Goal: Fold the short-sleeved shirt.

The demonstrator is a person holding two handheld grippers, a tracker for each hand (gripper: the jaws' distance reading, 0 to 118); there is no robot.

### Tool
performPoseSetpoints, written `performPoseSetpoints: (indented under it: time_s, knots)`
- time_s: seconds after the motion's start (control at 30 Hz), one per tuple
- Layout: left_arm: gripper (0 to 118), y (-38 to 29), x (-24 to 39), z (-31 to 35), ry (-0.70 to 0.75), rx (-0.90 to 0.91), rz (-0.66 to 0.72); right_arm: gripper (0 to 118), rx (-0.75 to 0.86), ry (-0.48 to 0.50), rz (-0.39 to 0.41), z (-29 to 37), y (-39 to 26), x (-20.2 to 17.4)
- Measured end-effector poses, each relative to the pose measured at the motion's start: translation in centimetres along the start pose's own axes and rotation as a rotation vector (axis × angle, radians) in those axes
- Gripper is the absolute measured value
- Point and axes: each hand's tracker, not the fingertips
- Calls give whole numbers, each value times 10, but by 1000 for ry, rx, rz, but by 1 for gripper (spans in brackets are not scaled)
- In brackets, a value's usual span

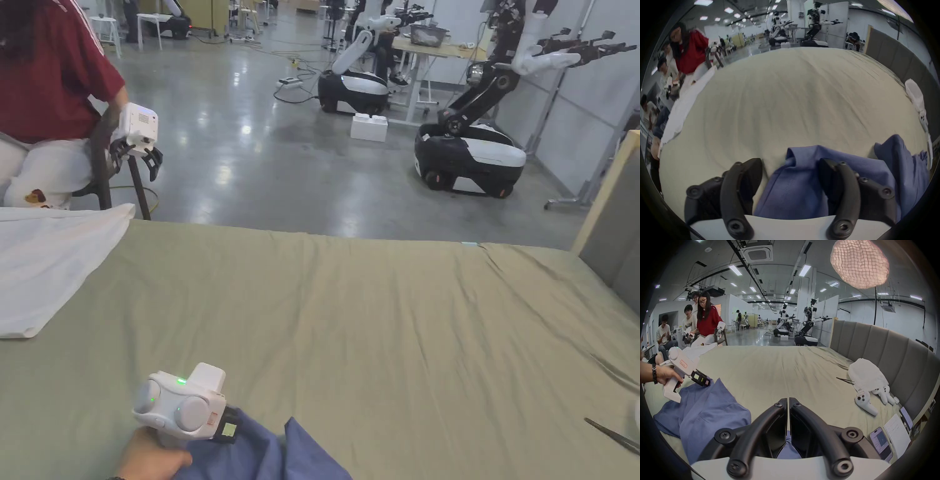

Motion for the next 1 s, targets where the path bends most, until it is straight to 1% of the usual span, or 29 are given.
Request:
performPoseSetpoints:
  time_s: [0.03, 0.07, 0.1, 0.13, 0.17, 0.2, 0.27, 0.3, 0.33, 0.37, 0.43, 0.5, 0.53, 0.57, 0.67, 0.7, 0.73, 0.8, 0.83, 0.9, 0.93, 0.97, 1.0]
  knots:
    - [52, -2, 4, 3, 10, 1, -11, 1, -9, -3, -4, -1, -1, 2]
    - [40, -2, 6, 5, -14, -2, -8, 1, -17, -8, -7, -2, -2, 5]
    - [23, -3, 10, 8, -28, 1, -3, 1, -25, -16, -8, -4, -3, 8]
    - [0, -3, 12, 11, -27, 4, -8, 1, -36, -25, -7, -6, -3, 10]
    - [0, -2, 11, 19, -23, 5, -17, 2, -55, -34, -8, -8, -3, 14]
    - [0, -3, 12, 26, -19, 6, -20, 7, -73, -34, -15, -10, -4, 19]
    - [0, -5, 10, 42, -20, 33, -8, 29, -125, -20, -21, -14, -4, 27]
    - [0, -5, 6, 50, -15, 74, 0, 39, -158, -8, -20, -17, -5, 32]
    - [0, -5, 4, 61, -9, 108, 12, 54, -203, 3, -21, -21, -6, 36]
    - [0, -7, 2, 75, -13, 131, 23, 65, -234, 11, -32, -24, -9, 39]
    - [0, -12, -3, 102, -28, 194, 45, 71, -315, 31, -13, -32, -16, 45]
    - [0, -20, -6, 132, -28, 249, 48, 76, -366, 23, -14, -38, -27, 49]
    - [0, -24, -7, 144, -24, 273, 58, 76, -411, 31, -10, -42, -32, 50]
    - [0, -30, -8, 161, -27, 294, 57, 76, -453, 29, -19, -46, -39, 51]
    - [0, -54, -8, 201, -33, 352, 85, 75, -561, 71, -77, -61, -61, 54]
    - [0, -60, -8, 209, -27, 368, 95, 74, -576, 97, -99, -64, -66, 53]
    - [0, -71, -7, 222, -27, 375, 96, 68, -581, 108, -115, -66, -69, 52]
    - [0, -89, -6, 240, -21, 399, 117, 64, -554, 84, -96, -65, -69, 47]
    - [0, -97, -5, 246, -27, 405, 117, 55, -552, 94, -71, -65, -66, 45]
    - [0, -111, -5, 258, -9, 418, 129, 28, -549, 119, -25, -64, -59, 39]
    - [0, -118, -5, 264, -1, 425, 135, 3, -538, 110, 15, -63, -56, 37]
    - [0, -123, -6, 268, 0, 432, 141, 3, -532, 199, 10, -65, -55, 34]
    - [0, -128, -7, 273, 2, 434, 148, 3, -545, 145, 38, -64, -53, 31]
